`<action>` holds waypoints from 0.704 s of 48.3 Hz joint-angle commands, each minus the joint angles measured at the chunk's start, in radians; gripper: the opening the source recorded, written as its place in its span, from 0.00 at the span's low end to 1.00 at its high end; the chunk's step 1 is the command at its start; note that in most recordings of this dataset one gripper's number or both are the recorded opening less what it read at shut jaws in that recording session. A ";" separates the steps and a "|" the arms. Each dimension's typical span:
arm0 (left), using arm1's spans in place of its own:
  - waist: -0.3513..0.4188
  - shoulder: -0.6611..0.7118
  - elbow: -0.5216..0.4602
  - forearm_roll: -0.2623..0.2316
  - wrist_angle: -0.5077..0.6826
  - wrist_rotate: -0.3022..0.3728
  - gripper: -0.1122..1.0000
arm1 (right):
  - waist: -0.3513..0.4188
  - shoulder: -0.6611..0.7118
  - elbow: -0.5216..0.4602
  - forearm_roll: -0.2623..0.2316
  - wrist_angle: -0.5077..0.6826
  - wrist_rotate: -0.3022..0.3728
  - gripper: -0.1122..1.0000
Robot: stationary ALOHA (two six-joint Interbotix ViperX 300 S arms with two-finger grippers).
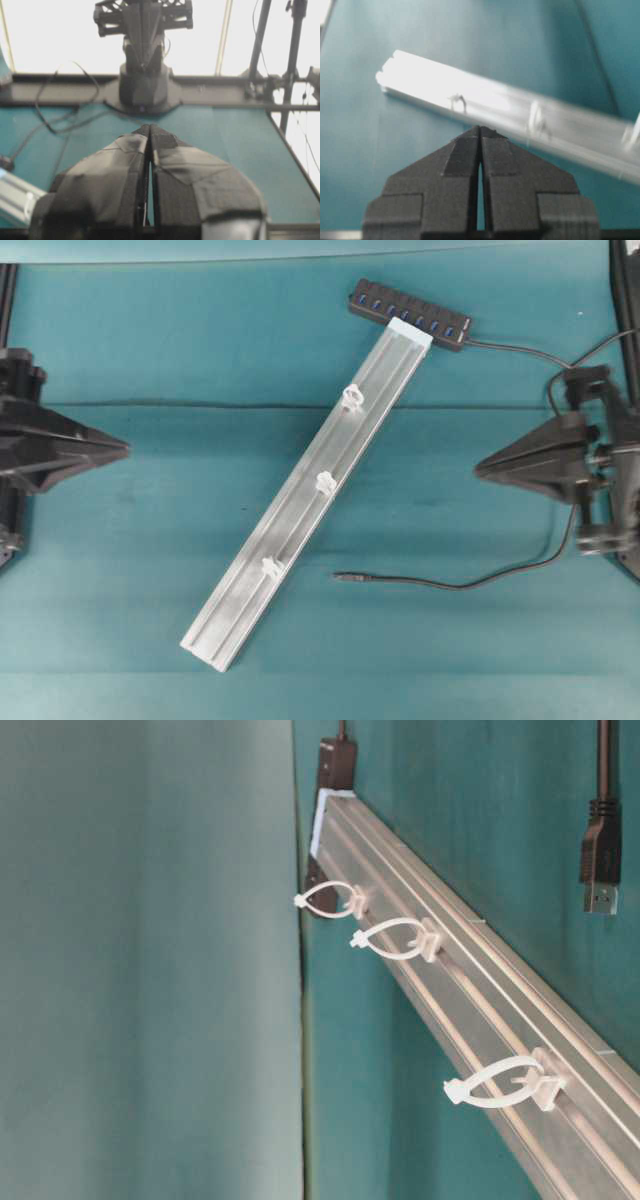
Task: Pass the USB cable through three rings with both arms.
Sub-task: 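Reach the right gripper down and grasp the black USB plug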
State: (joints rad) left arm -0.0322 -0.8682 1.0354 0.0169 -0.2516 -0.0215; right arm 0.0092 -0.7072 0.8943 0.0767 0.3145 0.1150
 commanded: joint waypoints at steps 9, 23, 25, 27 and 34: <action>-0.005 0.146 -0.078 0.003 0.083 -0.002 0.09 | 0.077 0.287 -0.158 0.002 0.206 0.021 0.10; -0.008 0.163 -0.094 0.003 0.086 -0.002 0.09 | 0.104 0.541 -0.318 0.003 0.336 0.021 0.10; -0.009 0.160 -0.094 0.003 0.086 -0.002 0.09 | 0.100 0.569 -0.334 0.003 0.344 0.026 0.10; -0.012 0.158 -0.095 0.003 0.084 -0.003 0.09 | 0.092 0.600 -0.353 0.005 0.362 0.029 0.10; -0.018 0.158 -0.100 0.003 0.087 -0.002 0.09 | 0.080 0.692 -0.394 0.006 0.407 0.071 0.28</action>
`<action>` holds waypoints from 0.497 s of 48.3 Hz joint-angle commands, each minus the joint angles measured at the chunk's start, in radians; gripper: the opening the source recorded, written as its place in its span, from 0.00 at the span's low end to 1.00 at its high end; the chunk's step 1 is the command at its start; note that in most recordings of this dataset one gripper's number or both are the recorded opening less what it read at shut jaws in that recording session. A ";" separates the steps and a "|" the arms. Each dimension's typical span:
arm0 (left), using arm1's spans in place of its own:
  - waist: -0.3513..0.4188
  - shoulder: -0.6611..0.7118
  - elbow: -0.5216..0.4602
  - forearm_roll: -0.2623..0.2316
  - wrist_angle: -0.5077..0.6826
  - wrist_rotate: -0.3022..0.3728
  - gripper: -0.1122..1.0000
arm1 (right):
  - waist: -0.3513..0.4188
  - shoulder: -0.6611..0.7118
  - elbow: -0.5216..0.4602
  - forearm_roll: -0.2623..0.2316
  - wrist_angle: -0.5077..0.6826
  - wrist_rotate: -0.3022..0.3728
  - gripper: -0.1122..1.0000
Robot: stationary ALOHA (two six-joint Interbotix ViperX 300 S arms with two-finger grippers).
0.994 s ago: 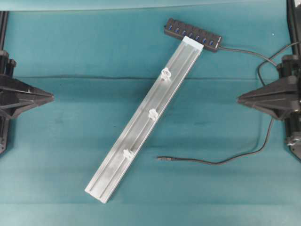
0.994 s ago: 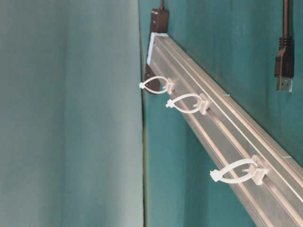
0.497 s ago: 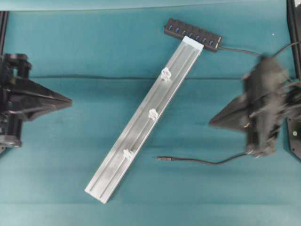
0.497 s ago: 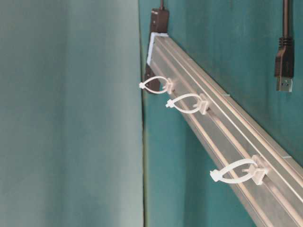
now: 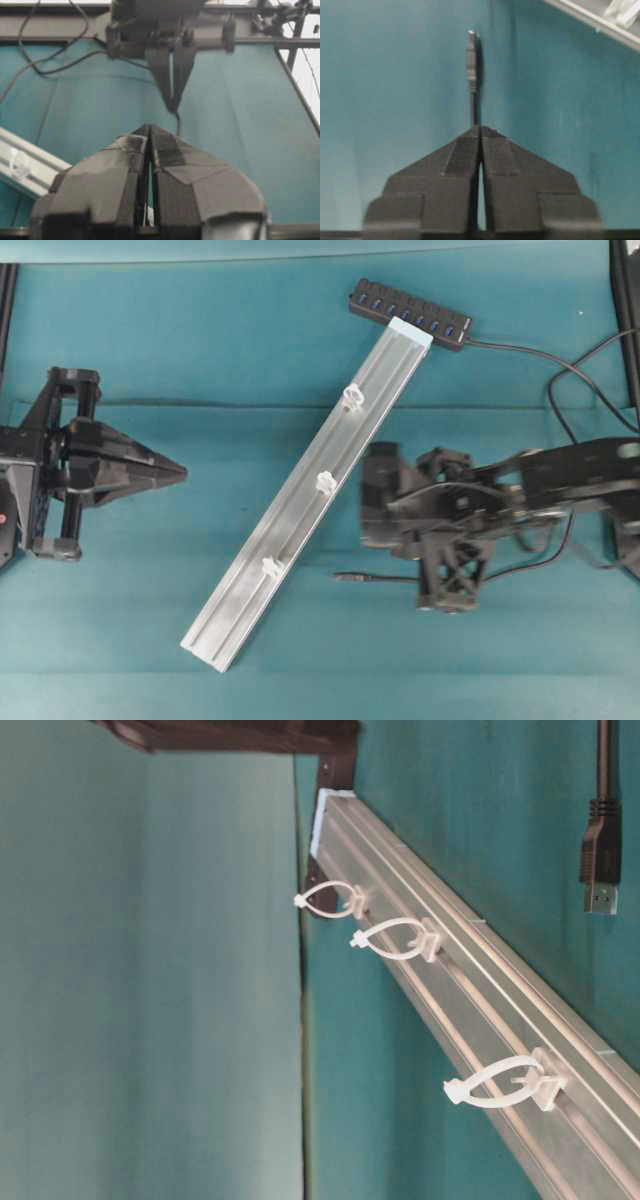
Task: Pass the USB cable through three rings with both arms.
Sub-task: 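Reach the right gripper down and grasp the black USB plug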
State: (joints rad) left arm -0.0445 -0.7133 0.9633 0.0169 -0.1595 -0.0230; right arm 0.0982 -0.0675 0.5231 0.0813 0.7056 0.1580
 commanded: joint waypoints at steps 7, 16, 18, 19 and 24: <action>-0.006 0.003 -0.028 0.003 -0.003 0.000 0.09 | 0.006 0.109 -0.060 -0.029 0.028 0.044 0.66; -0.006 0.005 -0.028 0.003 -0.002 0.000 0.09 | 0.020 0.161 -0.066 -0.040 0.028 0.049 0.88; -0.006 0.005 -0.028 0.002 -0.003 0.000 0.09 | 0.023 0.175 -0.063 -0.041 0.025 0.049 0.87; -0.006 0.006 -0.026 0.003 -0.002 0.000 0.09 | 0.025 0.183 -0.061 -0.041 0.023 0.049 0.87; -0.006 0.006 -0.025 0.003 0.008 0.000 0.09 | 0.035 0.218 -0.061 -0.041 0.000 0.048 0.87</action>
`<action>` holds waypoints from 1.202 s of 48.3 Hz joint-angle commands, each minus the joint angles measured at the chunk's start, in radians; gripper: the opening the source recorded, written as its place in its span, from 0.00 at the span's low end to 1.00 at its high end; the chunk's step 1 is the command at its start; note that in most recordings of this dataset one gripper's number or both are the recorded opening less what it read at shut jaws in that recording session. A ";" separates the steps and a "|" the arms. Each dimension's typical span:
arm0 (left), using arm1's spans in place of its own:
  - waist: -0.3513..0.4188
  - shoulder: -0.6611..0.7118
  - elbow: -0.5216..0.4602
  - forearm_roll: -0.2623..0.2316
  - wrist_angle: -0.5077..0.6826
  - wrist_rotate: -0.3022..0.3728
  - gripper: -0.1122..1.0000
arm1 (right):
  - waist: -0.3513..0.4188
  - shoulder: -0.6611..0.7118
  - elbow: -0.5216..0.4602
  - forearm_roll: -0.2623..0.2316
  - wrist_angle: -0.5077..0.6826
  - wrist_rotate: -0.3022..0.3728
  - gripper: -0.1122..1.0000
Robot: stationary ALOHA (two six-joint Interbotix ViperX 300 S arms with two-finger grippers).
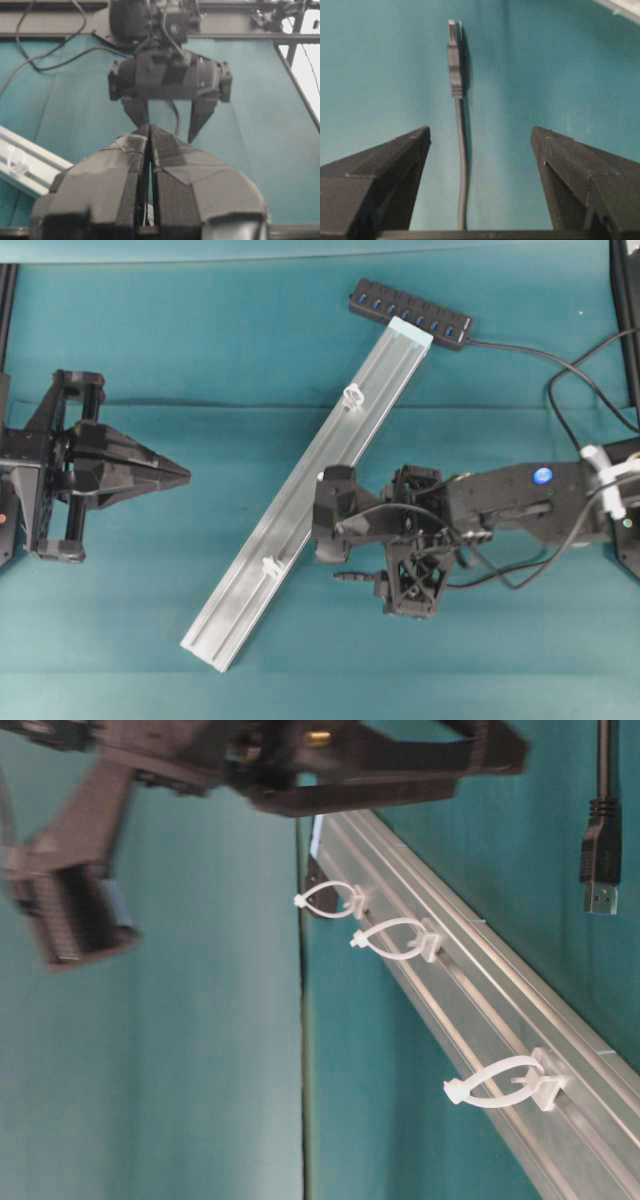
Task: Pass the USB cable through three rings with both arms.
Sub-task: 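Reach the right gripper down and grasp the black USB plug, then lift the plug with the right gripper toward the rail's far end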
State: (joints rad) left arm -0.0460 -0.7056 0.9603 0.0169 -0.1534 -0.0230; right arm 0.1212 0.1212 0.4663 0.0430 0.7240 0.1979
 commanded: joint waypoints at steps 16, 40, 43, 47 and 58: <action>-0.005 0.000 -0.018 0.003 0.023 0.000 0.09 | 0.041 0.110 -0.012 -0.003 -0.081 0.002 0.86; -0.014 0.000 -0.018 0.002 0.023 0.000 0.09 | 0.041 0.147 -0.023 -0.005 -0.054 0.003 0.54; -0.014 0.000 -0.018 0.003 0.023 0.000 0.09 | 0.041 0.149 -0.023 -0.003 -0.051 0.003 0.43; -0.018 0.000 -0.018 0.003 0.023 0.000 0.09 | 0.043 0.150 -0.023 0.002 -0.038 0.002 0.29; -0.021 0.000 -0.018 0.002 0.023 0.000 0.09 | 0.052 0.152 -0.023 0.002 -0.005 0.002 0.16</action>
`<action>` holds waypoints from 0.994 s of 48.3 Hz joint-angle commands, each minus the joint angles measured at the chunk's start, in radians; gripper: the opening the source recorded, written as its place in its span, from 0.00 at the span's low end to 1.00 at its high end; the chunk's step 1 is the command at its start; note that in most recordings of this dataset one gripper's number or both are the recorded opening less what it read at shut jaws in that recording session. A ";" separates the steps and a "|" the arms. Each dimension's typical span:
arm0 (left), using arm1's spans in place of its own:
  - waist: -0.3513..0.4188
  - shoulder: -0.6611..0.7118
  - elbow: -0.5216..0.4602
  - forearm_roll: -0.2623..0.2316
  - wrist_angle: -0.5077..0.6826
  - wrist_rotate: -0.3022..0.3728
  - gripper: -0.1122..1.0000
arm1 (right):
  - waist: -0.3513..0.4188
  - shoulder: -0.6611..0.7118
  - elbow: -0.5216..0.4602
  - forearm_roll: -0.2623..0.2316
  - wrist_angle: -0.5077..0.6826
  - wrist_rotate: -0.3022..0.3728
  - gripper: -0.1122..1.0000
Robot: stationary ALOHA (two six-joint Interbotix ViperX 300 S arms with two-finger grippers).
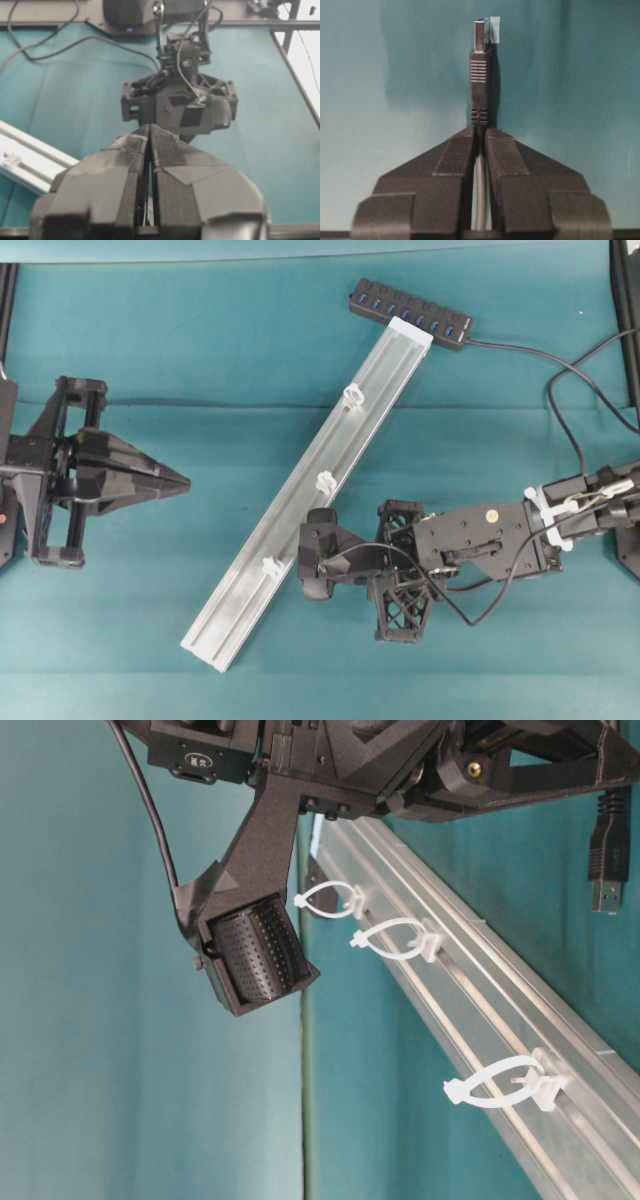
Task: Pass the USB cable through three rings with both arms.
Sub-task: 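Lift the plug with the right gripper toward the rail's far end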
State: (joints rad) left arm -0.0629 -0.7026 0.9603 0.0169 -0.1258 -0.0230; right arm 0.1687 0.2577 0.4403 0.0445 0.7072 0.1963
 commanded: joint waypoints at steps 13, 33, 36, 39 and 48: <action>-0.005 -0.005 -0.018 0.003 -0.005 0.000 0.09 | 0.000 -0.015 -0.028 -0.002 0.054 -0.008 0.16; -0.005 -0.008 -0.018 0.003 -0.008 -0.002 0.09 | -0.098 -0.175 -0.206 0.029 0.324 -0.109 0.16; -0.005 -0.008 -0.018 0.003 -0.009 -0.002 0.09 | -0.129 -0.186 -0.238 0.055 0.383 -0.153 0.16; -0.005 -0.009 -0.020 0.002 -0.009 -0.002 0.09 | -0.156 -0.193 -0.268 0.064 0.446 -0.198 0.16; -0.005 -0.014 -0.021 0.002 -0.011 -0.002 0.09 | -0.239 -0.204 -0.368 0.066 0.618 -0.321 0.16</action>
State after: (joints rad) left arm -0.0644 -0.7056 0.9603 0.0169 -0.1258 -0.0230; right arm -0.0414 0.0629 0.1181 0.1058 1.2717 -0.0844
